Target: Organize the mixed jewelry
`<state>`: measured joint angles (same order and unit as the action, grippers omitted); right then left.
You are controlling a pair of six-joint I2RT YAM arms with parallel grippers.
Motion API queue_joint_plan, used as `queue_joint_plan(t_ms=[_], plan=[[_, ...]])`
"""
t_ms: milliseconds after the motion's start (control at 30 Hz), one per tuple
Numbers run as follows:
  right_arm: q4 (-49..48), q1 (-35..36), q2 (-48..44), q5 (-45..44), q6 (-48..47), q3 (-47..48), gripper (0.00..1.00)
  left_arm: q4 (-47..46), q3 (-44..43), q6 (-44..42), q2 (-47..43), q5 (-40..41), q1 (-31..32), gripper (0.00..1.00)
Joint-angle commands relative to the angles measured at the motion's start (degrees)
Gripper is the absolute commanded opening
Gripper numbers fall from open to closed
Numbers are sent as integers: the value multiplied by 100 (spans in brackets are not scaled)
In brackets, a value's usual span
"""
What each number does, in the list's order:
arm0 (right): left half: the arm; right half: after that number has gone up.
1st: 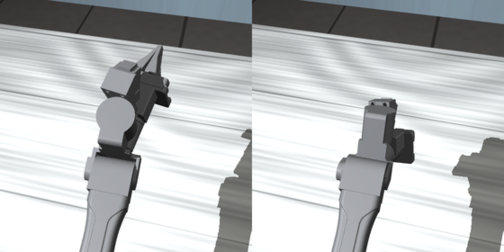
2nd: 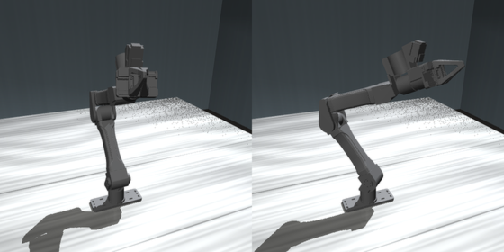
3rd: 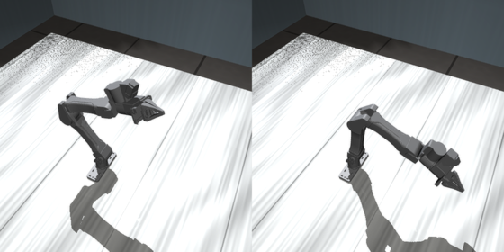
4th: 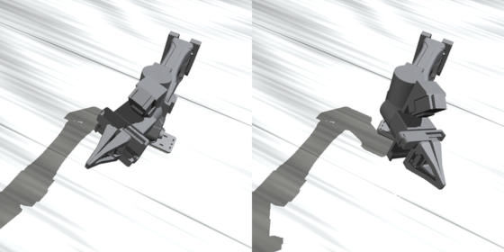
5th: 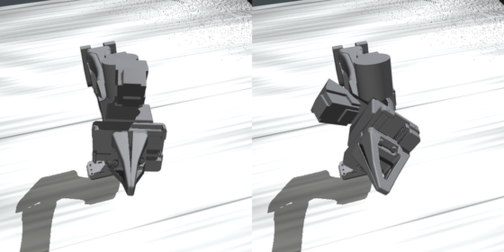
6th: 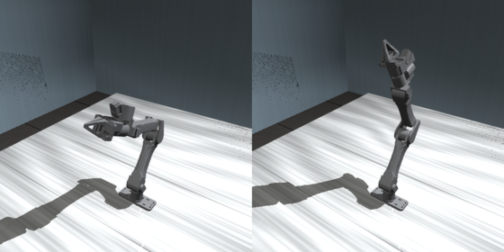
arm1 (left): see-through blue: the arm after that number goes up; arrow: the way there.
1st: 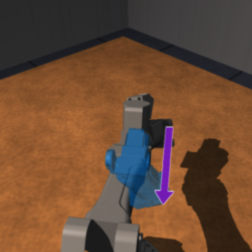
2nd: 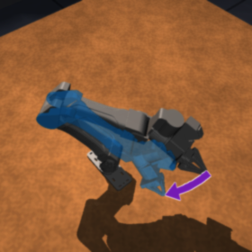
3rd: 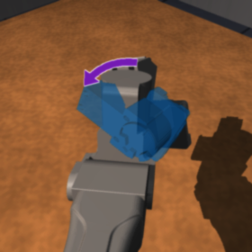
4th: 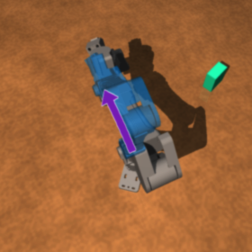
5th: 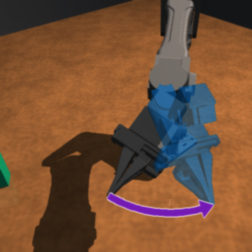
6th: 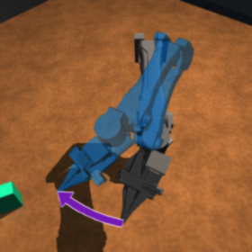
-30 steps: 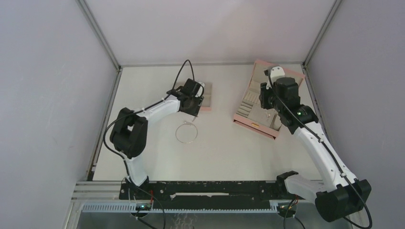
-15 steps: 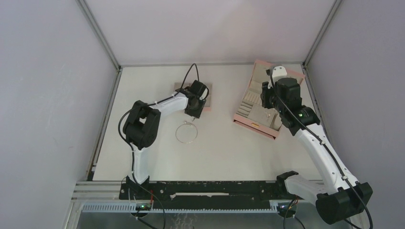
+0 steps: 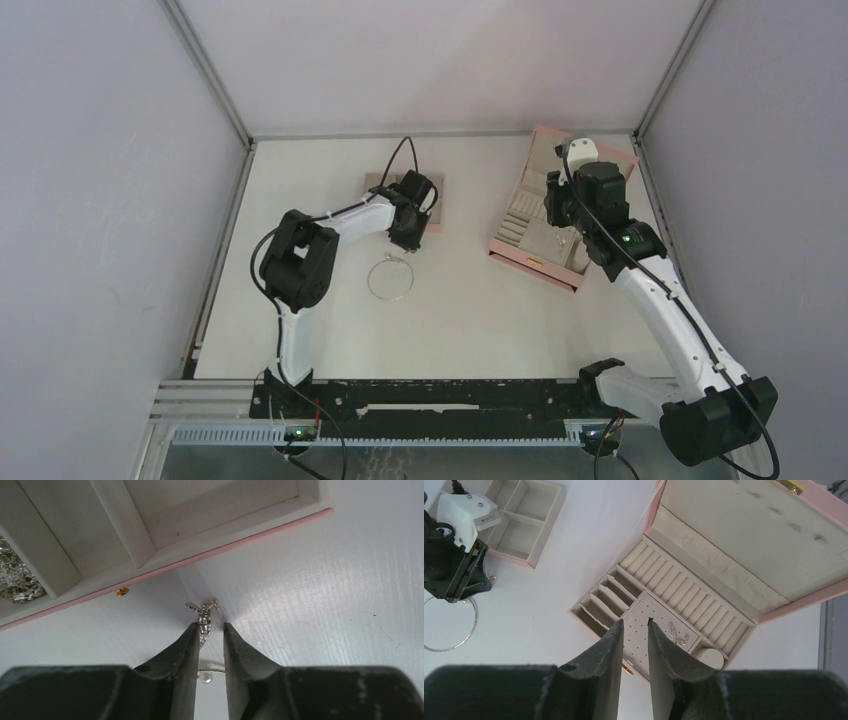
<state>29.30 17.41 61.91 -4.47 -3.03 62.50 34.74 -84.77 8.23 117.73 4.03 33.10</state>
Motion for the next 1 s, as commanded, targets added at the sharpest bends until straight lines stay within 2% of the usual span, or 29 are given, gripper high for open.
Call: queue_joint_plan(t_ms=[0,67,233,433,600,767,933,967], plan=[[-195,55,-103,-101,131,-10,32,-20,22,179,125,-233,-14,26],[-150,69,-135,-104,148,-11,32,-15,22,219,174,-336,-33,22],[-72,92,-208,-133,171,-11,31,-18,20,239,214,-562,-52,1],[-42,109,-408,-121,260,-14,30,-18,8,301,-78,-711,-51,0],[-22,111,-539,-84,276,-14,30,-50,-26,431,-471,-1137,-97,0],[-32,117,-523,277,670,-38,29,-89,-37,574,-779,-1494,-148,0],[-363,185,-710,385,1024,-425,29,-72,8,578,-1000,-1268,-172,0],[-410,188,-760,385,1051,-490,29,-51,8,575,-1001,-1099,-165,3]])
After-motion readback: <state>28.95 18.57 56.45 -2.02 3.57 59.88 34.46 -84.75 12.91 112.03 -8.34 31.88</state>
